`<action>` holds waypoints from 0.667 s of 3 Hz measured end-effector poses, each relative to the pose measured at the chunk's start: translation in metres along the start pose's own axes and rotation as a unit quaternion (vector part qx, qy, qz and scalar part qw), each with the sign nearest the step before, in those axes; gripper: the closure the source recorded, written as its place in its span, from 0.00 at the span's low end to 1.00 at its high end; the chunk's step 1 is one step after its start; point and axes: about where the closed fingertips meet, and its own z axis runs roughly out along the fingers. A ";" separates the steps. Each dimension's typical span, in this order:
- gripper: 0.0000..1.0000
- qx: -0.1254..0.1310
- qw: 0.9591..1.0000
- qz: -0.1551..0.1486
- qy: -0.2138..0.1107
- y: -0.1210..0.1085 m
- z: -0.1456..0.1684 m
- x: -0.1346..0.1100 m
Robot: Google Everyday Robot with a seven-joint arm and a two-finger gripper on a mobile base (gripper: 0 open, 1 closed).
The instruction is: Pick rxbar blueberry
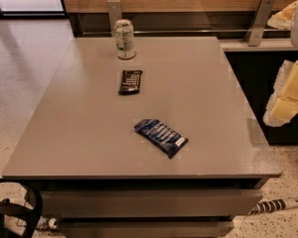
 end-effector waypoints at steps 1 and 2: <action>0.00 0.000 1.000 0.000 0.000 0.000 0.000 0.000; 0.00 0.003 1.000 0.013 -0.017 0.000 0.005 -0.001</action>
Offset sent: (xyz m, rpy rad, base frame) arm 0.0109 0.0037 -0.0182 0.1371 -0.0221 -0.0413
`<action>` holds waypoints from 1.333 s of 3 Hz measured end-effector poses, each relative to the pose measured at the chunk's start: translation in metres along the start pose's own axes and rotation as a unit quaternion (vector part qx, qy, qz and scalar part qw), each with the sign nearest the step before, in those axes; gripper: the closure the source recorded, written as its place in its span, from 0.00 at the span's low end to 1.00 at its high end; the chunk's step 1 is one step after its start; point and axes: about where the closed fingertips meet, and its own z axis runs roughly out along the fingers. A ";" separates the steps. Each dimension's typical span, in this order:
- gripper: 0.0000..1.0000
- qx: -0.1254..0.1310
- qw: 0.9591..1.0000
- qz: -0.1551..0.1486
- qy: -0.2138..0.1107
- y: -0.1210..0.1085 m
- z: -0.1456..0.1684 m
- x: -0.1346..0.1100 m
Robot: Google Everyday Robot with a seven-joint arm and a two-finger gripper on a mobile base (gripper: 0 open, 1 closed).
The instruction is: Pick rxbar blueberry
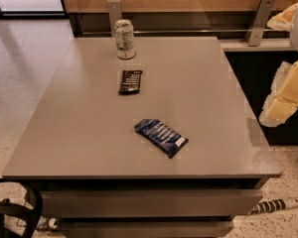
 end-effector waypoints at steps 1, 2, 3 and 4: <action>0.00 0.011 0.998 0.038 -0.043 0.006 0.017 -0.005; 0.00 0.038 0.994 0.070 -0.072 0.012 0.039 -0.014; 0.00 0.046 0.989 0.092 -0.102 0.020 0.080 -0.026; 0.00 0.031 0.984 0.110 -0.134 0.029 0.121 -0.034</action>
Offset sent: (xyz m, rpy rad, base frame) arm 0.0209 0.0425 -0.0749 0.2492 -0.1794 -0.1757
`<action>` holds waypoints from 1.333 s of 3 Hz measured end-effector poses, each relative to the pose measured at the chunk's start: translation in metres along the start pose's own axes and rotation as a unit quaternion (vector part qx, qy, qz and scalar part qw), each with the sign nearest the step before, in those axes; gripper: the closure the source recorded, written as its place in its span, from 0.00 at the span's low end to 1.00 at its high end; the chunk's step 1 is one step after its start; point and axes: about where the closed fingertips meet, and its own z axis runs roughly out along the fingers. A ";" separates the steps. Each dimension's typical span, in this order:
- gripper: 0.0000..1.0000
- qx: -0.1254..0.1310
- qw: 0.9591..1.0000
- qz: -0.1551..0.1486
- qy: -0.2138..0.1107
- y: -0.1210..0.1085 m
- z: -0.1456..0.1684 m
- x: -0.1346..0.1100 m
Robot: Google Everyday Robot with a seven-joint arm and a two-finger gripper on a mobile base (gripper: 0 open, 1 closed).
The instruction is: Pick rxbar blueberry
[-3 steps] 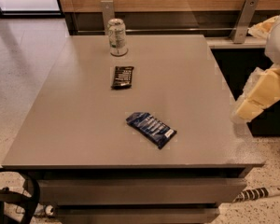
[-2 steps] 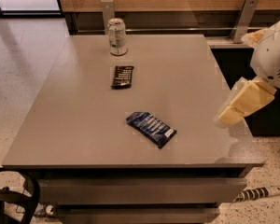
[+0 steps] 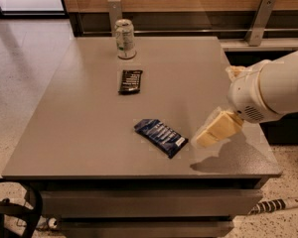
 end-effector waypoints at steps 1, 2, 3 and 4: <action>0.00 -0.023 0.999 0.021 -0.025 0.011 0.024 0.009; 0.00 -0.023 0.999 0.021 -0.025 0.011 0.024 0.009; 0.00 -0.034 0.997 0.034 -0.063 0.025 0.040 0.009; 0.00 -0.041 0.991 0.054 -0.113 0.040 0.056 0.007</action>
Offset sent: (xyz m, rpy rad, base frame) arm 0.0022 0.0054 -0.0231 0.0550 0.0203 0.0053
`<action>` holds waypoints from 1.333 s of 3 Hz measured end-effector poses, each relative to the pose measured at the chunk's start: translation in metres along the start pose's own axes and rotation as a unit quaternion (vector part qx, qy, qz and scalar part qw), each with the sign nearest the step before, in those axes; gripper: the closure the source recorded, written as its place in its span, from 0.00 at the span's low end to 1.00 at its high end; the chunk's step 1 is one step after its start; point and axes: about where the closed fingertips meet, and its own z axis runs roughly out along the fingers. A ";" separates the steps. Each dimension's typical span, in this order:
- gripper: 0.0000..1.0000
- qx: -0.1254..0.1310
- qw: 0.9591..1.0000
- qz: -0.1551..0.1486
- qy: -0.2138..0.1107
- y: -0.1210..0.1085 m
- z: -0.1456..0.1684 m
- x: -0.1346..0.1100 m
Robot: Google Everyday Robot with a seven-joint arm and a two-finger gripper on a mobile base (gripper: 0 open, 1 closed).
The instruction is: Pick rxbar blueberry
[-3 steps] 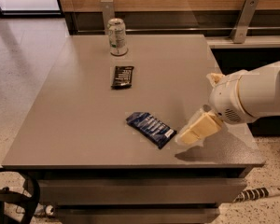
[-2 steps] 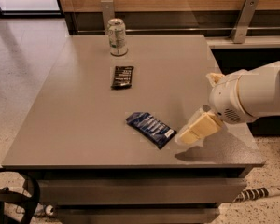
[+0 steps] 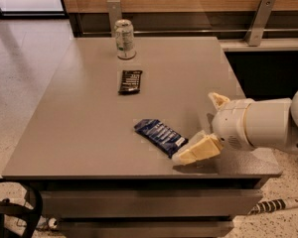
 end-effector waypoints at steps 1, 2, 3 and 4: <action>0.00 -0.009 0.998 0.026 -0.057 0.018 0.016 0.002; 0.00 -0.019 0.994 0.049 -0.098 0.035 0.028 -0.005; 0.10 -0.032 0.989 0.065 -0.128 0.050 0.045 -0.012; 0.33 -0.035 0.989 0.063 -0.130 0.052 0.046 -0.016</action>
Offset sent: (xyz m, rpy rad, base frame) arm -0.0190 0.0652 -0.0304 0.3595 -0.0237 -0.0056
